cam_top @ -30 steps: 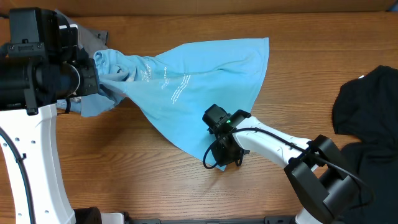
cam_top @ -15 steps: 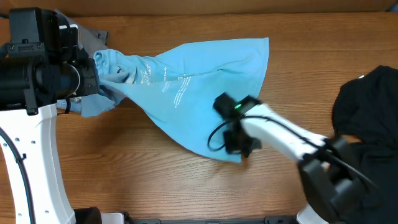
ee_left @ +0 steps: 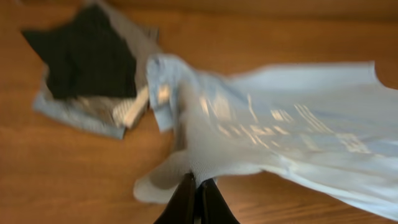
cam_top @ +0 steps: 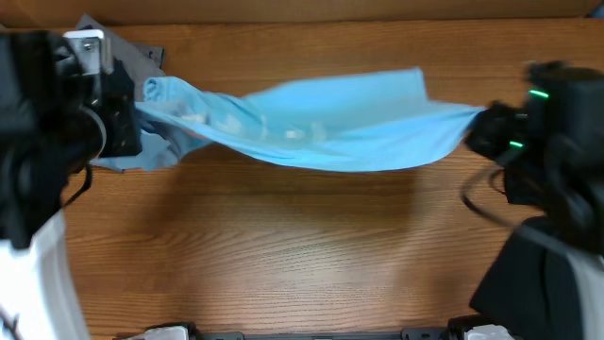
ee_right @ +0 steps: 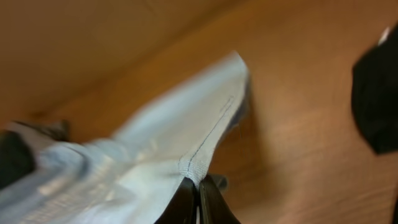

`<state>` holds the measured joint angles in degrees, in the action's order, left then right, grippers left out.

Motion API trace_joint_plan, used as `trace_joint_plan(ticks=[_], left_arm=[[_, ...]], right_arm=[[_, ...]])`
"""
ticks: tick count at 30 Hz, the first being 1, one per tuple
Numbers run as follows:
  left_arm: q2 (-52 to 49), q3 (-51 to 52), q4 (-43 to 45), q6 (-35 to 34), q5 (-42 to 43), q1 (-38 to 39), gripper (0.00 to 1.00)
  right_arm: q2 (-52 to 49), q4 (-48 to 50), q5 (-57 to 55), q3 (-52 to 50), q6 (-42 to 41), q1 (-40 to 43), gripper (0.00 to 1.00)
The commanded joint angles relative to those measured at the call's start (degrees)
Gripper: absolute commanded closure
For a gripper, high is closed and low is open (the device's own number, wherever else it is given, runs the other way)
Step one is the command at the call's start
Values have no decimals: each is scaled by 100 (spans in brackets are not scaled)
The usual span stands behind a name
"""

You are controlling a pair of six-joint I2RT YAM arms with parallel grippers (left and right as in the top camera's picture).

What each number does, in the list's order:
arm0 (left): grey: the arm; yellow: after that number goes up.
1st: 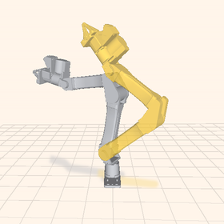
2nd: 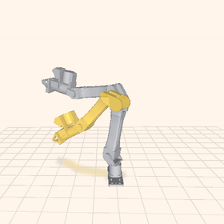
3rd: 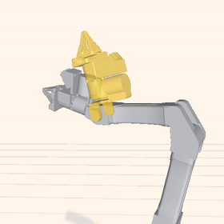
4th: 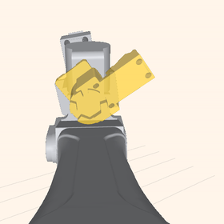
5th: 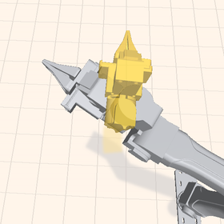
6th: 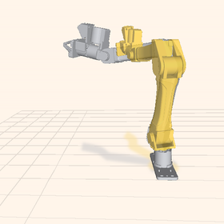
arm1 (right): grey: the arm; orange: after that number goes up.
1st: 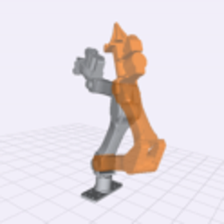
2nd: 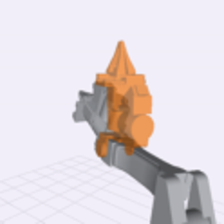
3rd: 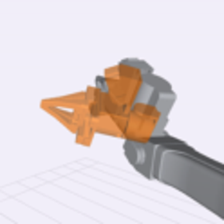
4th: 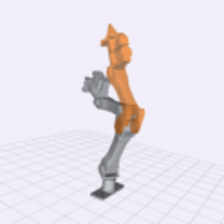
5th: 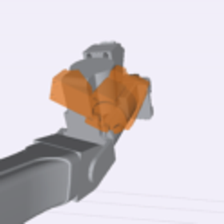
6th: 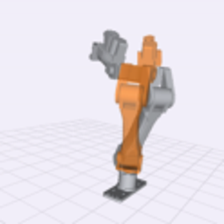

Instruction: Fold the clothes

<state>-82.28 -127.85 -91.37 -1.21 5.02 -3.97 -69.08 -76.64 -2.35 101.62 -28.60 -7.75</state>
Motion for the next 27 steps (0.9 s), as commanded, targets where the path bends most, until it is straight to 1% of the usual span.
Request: trace_joint_plan(ticks=[1, 3, 4, 9, 12, 16, 20, 22, 24, 27], left_arm=[[483, -542, 15, 251, 195, -9, 96], [625, -772, 22, 254, 92, -9, 96], [839, -1064, 46, 232, -177, -9, 96], [1335, -1757, 262, -63, -979, -9, 96], [1539, -2015, 535, -70, -988, -9, 96], [1513, -2028, 656, -50, -986, -9, 96], [1082, -1869, 621, -46, -599, -9, 96], [695, -1836, 699, 61, -306, -9, 96], [208, -1834, 953, 278, 15, -9, 96], [-643, -1836, 1827, 452, 896, -9, 96]], right_arm=[[168, -295, -197, 1130, 140, 22, 96], [168, -540, -304, 1753, 133, 22, 96], [168, -710, -363, 2352, 125, 22, 96], [168, -890, -468, 3530, 24, 22, 96], [168, -892, -470, 3888, 2, 22, 96], [94, -905, -601, 3904, 2, 22, 96], [-321, -984, -601, 3891, 4, 22, 96], [-625, -962, -601, 3891, 7, 22, 96], [-1003, -872, -601, 3891, 11, 22, 96], [-1694, -376, -730, 3891, 188, 48, 96]])
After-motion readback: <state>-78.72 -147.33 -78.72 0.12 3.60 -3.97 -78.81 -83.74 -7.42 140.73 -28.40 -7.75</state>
